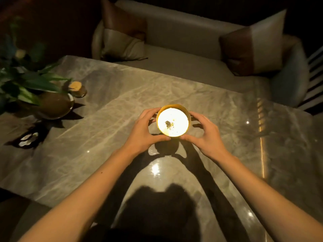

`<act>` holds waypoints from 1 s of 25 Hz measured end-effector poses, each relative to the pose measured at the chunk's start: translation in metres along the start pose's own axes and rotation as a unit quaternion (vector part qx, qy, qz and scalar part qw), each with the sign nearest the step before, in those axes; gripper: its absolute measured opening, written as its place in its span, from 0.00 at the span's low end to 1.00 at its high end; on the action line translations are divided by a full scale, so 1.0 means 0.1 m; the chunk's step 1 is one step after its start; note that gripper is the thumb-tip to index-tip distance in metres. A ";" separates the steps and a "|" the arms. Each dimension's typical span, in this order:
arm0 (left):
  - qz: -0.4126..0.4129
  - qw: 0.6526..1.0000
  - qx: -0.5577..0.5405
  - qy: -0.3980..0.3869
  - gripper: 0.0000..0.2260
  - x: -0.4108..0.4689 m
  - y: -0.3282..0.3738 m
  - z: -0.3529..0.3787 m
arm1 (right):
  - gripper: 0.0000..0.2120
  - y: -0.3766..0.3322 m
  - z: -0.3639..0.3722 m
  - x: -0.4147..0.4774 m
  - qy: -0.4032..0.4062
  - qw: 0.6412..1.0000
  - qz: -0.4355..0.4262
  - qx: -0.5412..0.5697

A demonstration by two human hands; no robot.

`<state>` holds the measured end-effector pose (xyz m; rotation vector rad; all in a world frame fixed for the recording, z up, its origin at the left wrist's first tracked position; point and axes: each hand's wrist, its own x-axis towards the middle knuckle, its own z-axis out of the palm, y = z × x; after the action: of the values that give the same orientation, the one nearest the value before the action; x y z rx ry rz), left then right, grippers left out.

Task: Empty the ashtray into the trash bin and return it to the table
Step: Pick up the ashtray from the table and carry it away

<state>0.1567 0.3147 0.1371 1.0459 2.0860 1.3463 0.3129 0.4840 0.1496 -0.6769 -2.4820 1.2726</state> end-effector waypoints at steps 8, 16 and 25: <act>-0.002 1.000 0.013 -0.025 0.40 0.01 0.62 1.21 | 0.38 0.79 -0.96 -0.57 0.007 0.996 0.045 0.082; 0.005 0.999 0.007 -0.041 0.40 0.04 0.93 1.61 | 0.38 0.97 -1.36 -0.80 0.026 0.993 0.068 0.097; 0.027 0.992 -0.032 -0.116 0.41 0.32 0.80 1.55 | 0.37 0.79 -1.29 -0.87 0.106 0.981 0.133 0.089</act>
<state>0.2743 0.4470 0.1443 1.1772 1.8464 1.2432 0.4656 0.5671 0.1574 -1.0646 -2.1300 1.4092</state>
